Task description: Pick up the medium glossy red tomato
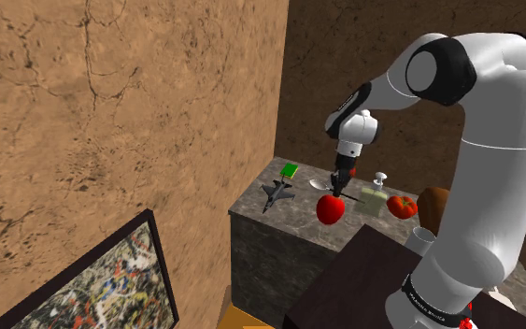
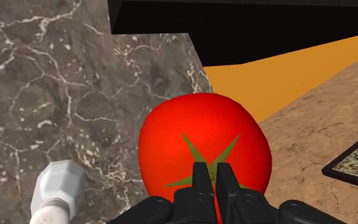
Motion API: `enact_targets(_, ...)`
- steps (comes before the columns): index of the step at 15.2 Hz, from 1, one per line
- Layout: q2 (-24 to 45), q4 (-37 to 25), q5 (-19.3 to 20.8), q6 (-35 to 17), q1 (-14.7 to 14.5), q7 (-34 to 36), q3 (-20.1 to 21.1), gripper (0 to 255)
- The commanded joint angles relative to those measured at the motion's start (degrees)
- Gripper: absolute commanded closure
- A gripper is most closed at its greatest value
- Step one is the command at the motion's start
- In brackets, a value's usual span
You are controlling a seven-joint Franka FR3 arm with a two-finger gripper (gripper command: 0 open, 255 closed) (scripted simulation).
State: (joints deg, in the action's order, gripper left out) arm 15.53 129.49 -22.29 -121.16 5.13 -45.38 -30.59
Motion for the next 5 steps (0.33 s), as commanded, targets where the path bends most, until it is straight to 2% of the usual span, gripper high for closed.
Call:
enact_targets(1, -1.5, -0.1, 1.2, 1.3, -0.3, 1.0, -0.5, 255)
enact_targets(5, -3.0, -0.3, 2.3, 2.5, -0.5, 1.9, -0.8, 255)
